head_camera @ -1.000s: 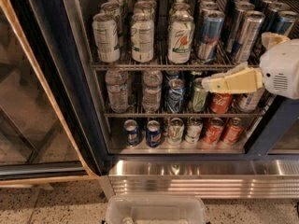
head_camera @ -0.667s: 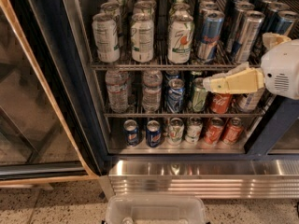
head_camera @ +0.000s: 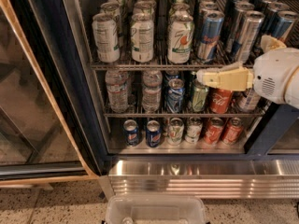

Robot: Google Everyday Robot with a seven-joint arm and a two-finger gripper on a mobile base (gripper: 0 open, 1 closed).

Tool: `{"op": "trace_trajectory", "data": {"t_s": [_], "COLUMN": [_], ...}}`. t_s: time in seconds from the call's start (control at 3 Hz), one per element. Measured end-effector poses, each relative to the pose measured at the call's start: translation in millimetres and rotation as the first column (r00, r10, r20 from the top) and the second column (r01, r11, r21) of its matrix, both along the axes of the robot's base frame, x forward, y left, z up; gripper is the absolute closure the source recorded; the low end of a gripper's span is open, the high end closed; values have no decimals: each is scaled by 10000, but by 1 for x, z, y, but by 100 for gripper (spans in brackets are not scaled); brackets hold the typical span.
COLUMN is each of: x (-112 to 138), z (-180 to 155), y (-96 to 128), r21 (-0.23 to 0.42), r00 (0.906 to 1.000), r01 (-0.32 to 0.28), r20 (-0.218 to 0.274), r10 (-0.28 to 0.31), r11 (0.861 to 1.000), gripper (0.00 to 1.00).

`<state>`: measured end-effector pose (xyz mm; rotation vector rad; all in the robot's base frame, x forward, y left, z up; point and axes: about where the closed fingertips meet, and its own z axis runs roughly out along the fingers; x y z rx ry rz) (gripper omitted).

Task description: Pick redbull can from top shelf of fridge

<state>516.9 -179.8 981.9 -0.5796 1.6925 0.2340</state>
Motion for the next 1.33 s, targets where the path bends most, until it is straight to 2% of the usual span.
{"op": "trace_trajectory", "data": {"t_s": [0.33,0.67,1.0,1.33], "x": [-1,-1,5,13], "z": [15,15,13,14], "y": [29,29,38,39], "r21": [393,393,781,1184], "r00": [9989,9989,9982,9941], "r01": [-280,-280,-296,218], "r20": [374,374,542,1030], "r10": [265,265,254,-341], "r11": [9988,9988,9965,9927], "gripper": [0,0,0,0]}}
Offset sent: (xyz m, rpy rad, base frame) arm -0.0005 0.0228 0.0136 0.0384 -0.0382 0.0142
